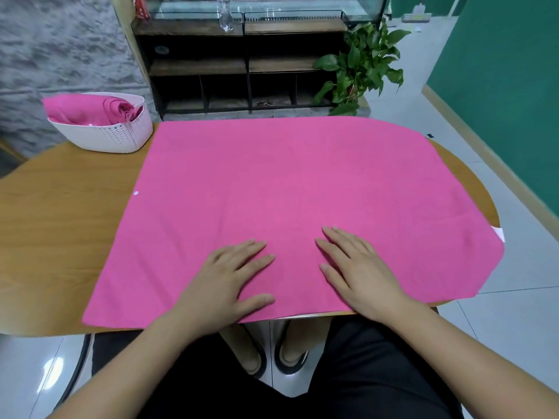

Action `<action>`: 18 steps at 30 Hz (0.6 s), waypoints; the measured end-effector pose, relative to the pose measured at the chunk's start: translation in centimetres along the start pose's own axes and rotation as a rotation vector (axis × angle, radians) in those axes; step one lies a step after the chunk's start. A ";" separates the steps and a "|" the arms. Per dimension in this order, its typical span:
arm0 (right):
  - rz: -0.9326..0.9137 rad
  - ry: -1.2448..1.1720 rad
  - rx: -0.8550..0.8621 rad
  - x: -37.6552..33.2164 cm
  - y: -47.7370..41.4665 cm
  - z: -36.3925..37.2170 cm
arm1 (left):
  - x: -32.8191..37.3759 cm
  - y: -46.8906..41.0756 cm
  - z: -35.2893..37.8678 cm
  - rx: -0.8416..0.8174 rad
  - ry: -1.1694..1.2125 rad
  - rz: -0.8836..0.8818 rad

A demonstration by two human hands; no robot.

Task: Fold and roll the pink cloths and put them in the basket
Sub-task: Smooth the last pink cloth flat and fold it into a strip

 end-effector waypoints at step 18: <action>-0.274 0.116 -0.258 -3.9 2.6 -1.1 | 1.9 3.4 0.3 -0.181 0.009 0.151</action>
Point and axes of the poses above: each hand's wrist, its own y-axis away from the middle knuckle, its own z-axis out of the palm, x = y × z, the point moved 4 cm from there along -y, towards the middle knuckle, and after that the axes turned 2 degrees about y, right-handed, at the moved point
